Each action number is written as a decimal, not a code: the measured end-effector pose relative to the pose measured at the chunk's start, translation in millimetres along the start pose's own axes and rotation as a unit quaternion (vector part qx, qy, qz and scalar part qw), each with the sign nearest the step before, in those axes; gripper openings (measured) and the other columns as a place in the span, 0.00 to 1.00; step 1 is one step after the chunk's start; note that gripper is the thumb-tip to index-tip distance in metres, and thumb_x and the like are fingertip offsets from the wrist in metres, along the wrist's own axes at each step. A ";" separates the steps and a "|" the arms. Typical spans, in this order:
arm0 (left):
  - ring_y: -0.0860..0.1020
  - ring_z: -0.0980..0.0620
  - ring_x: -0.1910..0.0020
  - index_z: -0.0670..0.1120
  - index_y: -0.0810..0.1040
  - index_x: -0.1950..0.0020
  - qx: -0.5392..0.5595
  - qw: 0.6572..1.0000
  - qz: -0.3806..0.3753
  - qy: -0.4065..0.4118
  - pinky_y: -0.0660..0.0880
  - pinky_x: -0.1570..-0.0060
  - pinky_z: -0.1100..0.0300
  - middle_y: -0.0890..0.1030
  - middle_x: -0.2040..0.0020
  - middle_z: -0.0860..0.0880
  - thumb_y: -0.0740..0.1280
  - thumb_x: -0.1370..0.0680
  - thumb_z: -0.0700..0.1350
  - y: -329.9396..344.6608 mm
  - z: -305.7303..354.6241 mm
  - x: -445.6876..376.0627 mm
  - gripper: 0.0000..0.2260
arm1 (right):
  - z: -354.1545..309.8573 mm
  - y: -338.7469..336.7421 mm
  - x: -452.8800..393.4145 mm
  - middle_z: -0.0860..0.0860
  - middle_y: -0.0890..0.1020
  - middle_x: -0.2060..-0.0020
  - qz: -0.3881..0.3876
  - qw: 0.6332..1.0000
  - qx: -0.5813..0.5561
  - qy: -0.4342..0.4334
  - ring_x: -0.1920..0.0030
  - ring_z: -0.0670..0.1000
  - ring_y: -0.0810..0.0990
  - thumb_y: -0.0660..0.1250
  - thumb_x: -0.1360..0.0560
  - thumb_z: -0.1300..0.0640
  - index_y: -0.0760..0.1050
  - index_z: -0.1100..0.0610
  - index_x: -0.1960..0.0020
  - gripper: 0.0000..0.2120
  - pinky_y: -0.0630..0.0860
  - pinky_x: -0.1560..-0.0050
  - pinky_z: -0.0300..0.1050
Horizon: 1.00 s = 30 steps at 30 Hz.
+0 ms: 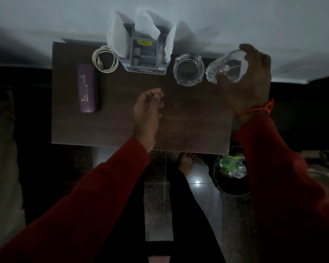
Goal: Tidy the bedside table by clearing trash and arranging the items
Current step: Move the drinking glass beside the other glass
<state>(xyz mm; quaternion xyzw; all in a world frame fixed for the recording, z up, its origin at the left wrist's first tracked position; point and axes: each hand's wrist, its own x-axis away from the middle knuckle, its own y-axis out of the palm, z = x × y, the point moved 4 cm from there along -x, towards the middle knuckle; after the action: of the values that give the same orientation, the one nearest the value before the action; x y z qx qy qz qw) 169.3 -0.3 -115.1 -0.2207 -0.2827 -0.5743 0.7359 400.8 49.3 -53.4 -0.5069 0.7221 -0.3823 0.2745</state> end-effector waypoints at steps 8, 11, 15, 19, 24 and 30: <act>0.80 0.53 0.46 0.49 0.79 0.38 0.003 1.000 0.001 0.000 0.75 0.49 0.56 0.83 0.37 0.48 0.63 0.16 0.43 -6.8 2.4 1.4 0.08 | -32.4 27.5 -12.9 0.59 0.74 0.36 -0.053 0.997 -0.016 -0.058 0.40 0.52 0.76 0.73 0.33 0.50 0.69 0.59 0.29 0.35 0.69 0.42 0.35; 0.80 0.53 0.47 0.48 0.79 0.38 0.006 1.000 0.009 0.011 0.75 0.51 0.56 0.84 0.39 0.49 0.64 0.16 0.44 -14.3 1.9 0.2 0.08 | -32.2 46.4 -12.4 0.58 0.74 0.35 -0.091 0.994 0.002 -0.065 0.36 0.56 0.75 0.73 0.32 0.50 0.68 0.59 0.29 0.35 0.64 0.41 0.34; 0.80 0.53 0.47 0.49 0.79 0.39 0.009 1.000 0.016 0.010 0.75 0.51 0.57 0.84 0.43 0.53 0.64 0.16 0.44 -23.3 1.4 -1.3 0.08 | -28.9 64.7 -9.7 0.59 0.73 0.33 -0.109 0.991 0.025 -0.074 0.34 0.58 0.74 0.73 0.32 0.50 0.68 0.59 0.28 0.36 0.70 0.34 0.46; 0.80 0.54 0.47 0.48 0.78 0.39 0.009 1.000 0.017 0.012 0.75 0.51 0.57 0.83 0.42 0.52 0.63 0.16 0.43 -29.8 2.6 -1.4 0.08 | -27.3 74.8 -10.6 0.58 0.70 0.31 -0.116 0.990 0.022 -0.079 0.32 0.59 0.72 0.71 0.30 0.49 0.66 0.58 0.26 0.36 0.69 0.32 0.51; 0.81 0.54 0.46 0.50 0.78 0.40 0.013 1.000 0.019 0.014 0.74 0.50 0.56 0.83 0.42 0.53 0.63 0.16 0.44 -33.7 7.0 0.1 0.07 | -31.9 80.1 -21.3 0.56 0.70 0.31 -0.126 0.990 0.029 -0.062 0.32 0.56 0.71 0.71 0.29 0.49 0.65 0.56 0.26 0.34 0.63 0.33 0.45; 0.81 0.52 0.45 0.50 0.78 0.39 0.018 0.999 0.012 0.030 0.75 0.49 0.55 0.84 0.41 0.51 0.64 0.16 0.44 -31.1 19.1 5.7 0.07 | -32.7 75.2 -13.3 0.54 0.62 0.24 -0.150 0.987 0.054 -0.033 0.30 0.62 0.66 0.66 0.31 0.38 0.59 0.50 0.23 0.40 0.66 0.31 0.62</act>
<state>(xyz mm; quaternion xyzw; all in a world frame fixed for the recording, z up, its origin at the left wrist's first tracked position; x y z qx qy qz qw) 137.1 0.5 -97.1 -0.1934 -0.2683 -0.5662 0.7550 340.4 85.4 -97.5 -0.6064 0.6068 -0.4404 0.2647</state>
